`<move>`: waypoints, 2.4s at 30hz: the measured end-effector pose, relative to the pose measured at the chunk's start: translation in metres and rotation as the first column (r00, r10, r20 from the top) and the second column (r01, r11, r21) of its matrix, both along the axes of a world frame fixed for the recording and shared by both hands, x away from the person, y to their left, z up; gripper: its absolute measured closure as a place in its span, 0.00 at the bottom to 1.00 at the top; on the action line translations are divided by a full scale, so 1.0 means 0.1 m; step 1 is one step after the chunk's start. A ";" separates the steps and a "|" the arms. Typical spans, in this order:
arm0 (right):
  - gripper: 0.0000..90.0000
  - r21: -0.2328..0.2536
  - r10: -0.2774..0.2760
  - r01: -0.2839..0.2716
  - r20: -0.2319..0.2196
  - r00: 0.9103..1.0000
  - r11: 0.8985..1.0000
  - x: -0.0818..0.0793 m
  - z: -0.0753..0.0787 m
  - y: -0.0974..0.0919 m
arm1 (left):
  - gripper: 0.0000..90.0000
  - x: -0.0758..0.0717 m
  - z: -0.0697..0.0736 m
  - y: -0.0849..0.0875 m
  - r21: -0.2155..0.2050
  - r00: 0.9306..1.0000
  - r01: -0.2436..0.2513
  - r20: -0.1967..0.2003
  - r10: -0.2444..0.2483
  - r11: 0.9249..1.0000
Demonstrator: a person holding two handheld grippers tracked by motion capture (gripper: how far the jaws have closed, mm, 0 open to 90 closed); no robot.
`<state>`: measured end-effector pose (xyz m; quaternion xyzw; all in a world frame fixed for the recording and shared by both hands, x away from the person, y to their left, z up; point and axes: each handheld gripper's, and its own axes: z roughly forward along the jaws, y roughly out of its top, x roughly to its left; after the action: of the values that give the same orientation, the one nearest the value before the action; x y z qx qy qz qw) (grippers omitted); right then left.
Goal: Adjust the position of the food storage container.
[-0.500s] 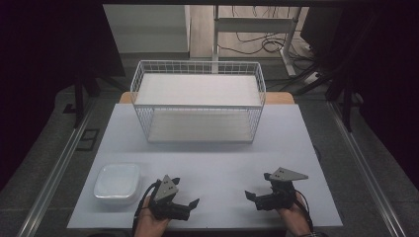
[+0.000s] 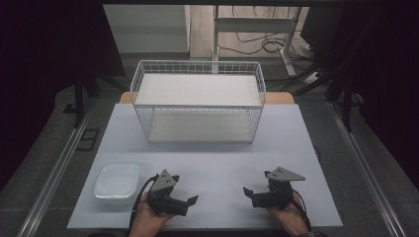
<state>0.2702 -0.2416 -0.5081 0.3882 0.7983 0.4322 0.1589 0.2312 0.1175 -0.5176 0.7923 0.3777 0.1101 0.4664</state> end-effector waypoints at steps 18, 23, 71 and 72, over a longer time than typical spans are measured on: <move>0.00 -0.009 -0.015 0.015 -0.009 1.000 1.000 0.00 0.03 0.00 | 0.21 -0.04 0.31 0.47 0.033 0.993 -0.092 0.072 0.089 0.995; 0.00 -0.007 -0.019 0.019 -0.013 1.000 1.000 0.01 0.04 0.00 | 0.25 -0.09 0.34 0.80 0.061 0.978 -0.187 0.099 0.181 0.980; 0.13 -0.081 0.007 -0.014 -0.082 0.997 0.997 0.01 0.05 0.08 | 1.00 -0.40 0.00 2.14 0.062 0.866 -0.491 -0.074 0.495 0.869; 0.13 -0.083 0.009 -0.016 -0.082 0.997 0.996 0.01 0.05 0.08 | 1.00 -0.39 0.00 2.11 0.066 0.870 -0.484 -0.073 0.488 0.873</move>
<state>0.2709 -0.2338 -0.5028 0.3933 0.8240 0.3831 0.1396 0.1922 0.3286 -0.5174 0.6863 0.5822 0.1975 0.3887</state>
